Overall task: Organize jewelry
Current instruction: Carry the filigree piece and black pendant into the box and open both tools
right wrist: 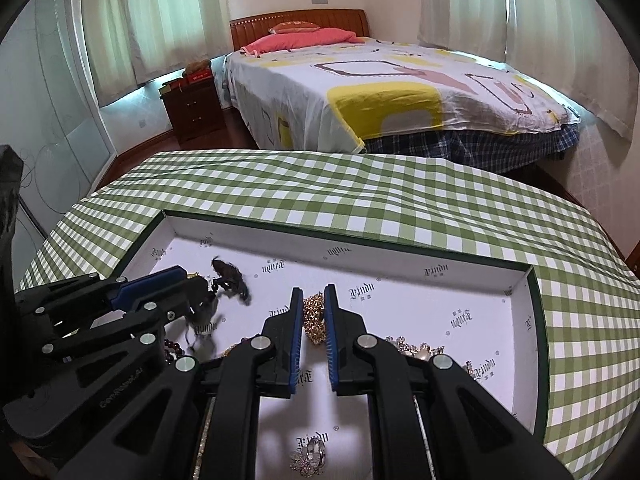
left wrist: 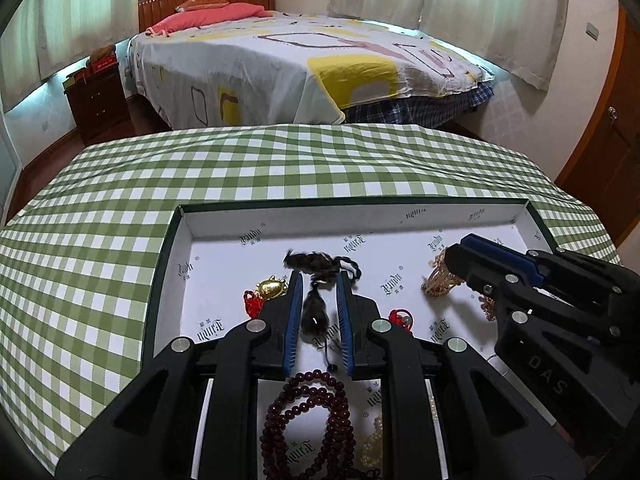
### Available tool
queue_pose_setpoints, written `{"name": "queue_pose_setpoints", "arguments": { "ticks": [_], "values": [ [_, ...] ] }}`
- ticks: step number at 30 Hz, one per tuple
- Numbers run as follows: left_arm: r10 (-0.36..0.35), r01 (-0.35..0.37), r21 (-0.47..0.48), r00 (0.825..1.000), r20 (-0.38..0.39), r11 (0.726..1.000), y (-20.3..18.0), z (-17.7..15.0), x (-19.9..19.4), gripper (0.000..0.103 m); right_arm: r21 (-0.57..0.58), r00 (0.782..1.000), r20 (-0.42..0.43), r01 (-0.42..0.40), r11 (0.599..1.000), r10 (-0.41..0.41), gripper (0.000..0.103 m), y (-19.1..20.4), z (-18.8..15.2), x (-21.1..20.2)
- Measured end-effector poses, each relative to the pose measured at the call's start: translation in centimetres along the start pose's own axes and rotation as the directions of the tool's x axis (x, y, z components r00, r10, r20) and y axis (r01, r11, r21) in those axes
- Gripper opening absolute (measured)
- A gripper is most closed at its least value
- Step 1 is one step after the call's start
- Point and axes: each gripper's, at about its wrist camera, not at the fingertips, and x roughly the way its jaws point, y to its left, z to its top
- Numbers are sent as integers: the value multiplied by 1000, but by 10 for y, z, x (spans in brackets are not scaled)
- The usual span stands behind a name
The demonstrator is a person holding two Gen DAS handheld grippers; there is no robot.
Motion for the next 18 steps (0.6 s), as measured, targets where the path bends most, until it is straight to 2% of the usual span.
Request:
{"name": "queue_pose_setpoints", "arguments": {
  "ticks": [3, 5, 6, 7, 9, 10, 13, 17, 18],
  "values": [
    [5, -5, 4, 1000, 5, 1000, 0, -1, -2, 19, 5, 1000, -4, -1, 1000, 1, 13, 0, 0, 1],
    [5, -5, -2, 1000, 4, 1000, 2, -2, -3, 20, 7, 1000, -6, -1, 1000, 1, 19, 0, 0, 1],
    [5, -5, -3, 1000, 4, 1000, 2, -2, -3, 22, 7, 1000, -4, 2, 1000, -2, 21, 0, 0, 1],
    [6, -6, -4, 1000, 5, 1000, 3, -3, -4, 30, 7, 1000, -3, 3, 1000, -3, 24, 0, 0, 1],
    [7, -7, -7, 1000, 15, 1000, 3, -3, -7, 34, 5, 1000, -2, 7, 1000, -7, 28, 0, 0, 0],
    [8, -8, -6, 1000, 19, 1000, 3, -3, -8, 37, 3, 1000, 1, 11, 1000, -11, 34, 0, 0, -1],
    [19, -19, -16, 999, 27, 1000, 7, -3, -11, 43, 7, 1000, 11, 25, 1000, -25, 41, -1, -1, -4],
    [31, -30, -39, 999, 40, 999, 16, -7, -19, 56, 16, 998, 28, 53, 998, -54, 61, -5, -4, -10],
    [34, -32, -43, 998, 44, 999, 18, -8, -21, 58, 19, 997, 33, 63, 998, -63, 64, -6, -5, -13]
  ]
}}
